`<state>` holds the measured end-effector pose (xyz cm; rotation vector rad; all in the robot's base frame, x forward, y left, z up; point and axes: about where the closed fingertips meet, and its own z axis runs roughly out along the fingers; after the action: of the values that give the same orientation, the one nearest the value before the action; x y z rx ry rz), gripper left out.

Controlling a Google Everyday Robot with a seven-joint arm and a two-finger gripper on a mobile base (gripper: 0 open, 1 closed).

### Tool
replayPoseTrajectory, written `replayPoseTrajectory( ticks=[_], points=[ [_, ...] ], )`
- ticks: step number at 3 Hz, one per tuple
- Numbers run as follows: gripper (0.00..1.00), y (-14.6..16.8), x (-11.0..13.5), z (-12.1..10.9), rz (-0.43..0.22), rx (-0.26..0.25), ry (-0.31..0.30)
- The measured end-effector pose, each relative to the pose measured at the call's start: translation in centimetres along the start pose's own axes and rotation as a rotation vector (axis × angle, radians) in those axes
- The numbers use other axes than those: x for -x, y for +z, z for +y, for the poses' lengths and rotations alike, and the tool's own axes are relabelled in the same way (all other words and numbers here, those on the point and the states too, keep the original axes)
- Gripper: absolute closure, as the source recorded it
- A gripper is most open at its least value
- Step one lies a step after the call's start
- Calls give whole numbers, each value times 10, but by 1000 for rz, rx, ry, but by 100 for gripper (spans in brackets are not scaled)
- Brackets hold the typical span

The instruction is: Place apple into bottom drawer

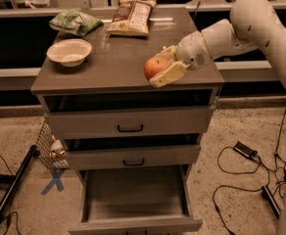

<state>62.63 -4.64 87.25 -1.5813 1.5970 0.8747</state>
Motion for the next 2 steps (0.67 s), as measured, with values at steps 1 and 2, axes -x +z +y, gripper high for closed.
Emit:
replayPoseTrajectory(
  ticks=[1,2],
  points=[
    [100,4,-9,17,-92,-58,-19],
    [100,17,-51,52,-199,-98,-42]
  ],
)
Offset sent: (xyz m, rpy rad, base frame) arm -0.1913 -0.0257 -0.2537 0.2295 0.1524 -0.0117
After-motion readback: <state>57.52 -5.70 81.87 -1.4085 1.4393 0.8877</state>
